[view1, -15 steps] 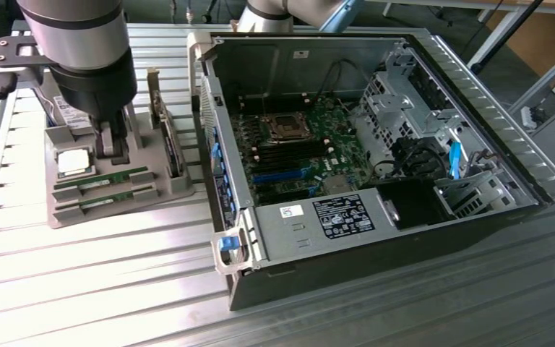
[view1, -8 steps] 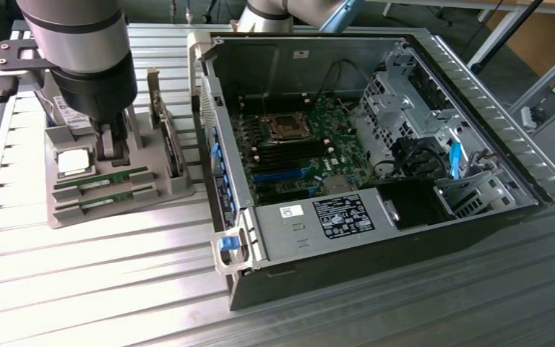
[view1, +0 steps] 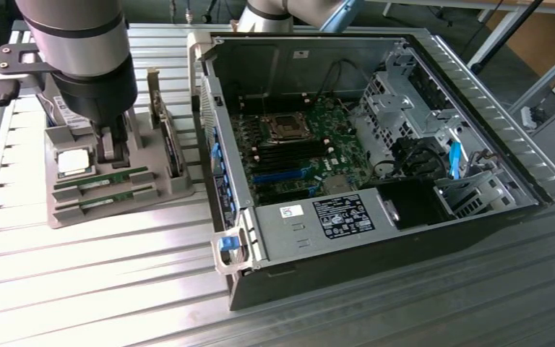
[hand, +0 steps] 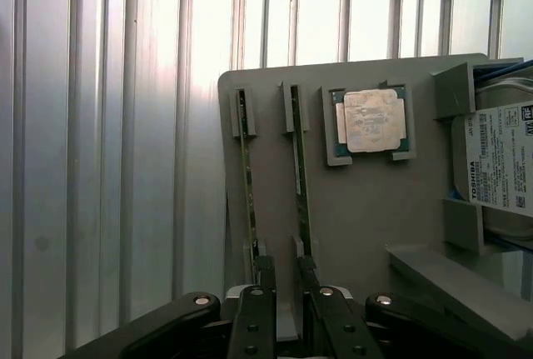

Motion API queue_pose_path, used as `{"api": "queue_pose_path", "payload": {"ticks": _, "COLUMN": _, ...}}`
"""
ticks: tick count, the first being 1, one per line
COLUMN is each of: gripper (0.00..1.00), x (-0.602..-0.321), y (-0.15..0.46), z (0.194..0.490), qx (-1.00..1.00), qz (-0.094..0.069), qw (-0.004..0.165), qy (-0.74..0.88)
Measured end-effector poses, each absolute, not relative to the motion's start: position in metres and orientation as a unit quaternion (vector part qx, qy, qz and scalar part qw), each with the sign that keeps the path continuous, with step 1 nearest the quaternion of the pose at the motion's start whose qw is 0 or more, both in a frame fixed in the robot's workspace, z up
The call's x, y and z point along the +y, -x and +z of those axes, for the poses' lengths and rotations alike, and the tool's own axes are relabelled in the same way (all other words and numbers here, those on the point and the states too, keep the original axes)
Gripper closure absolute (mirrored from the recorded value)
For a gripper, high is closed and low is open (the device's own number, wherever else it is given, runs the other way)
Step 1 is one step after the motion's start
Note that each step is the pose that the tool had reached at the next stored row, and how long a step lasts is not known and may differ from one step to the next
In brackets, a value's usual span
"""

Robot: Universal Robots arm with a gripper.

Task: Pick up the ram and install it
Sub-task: 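Pick up the ram and move it above insertion slot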

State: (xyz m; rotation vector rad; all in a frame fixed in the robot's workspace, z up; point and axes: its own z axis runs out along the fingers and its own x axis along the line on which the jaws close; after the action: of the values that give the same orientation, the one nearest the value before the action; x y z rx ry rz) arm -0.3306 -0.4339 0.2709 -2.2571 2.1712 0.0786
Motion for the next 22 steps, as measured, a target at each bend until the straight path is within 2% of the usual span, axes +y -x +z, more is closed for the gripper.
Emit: {"api": "queue_pose_path", "payload": {"ticks": 22, "gripper": 0.78, "x": -0.444, "y": 0.352, "z": 0.263, "qx": 0.670, "qz": 0.026, "qw": 0.004, "qy": 0.742}}
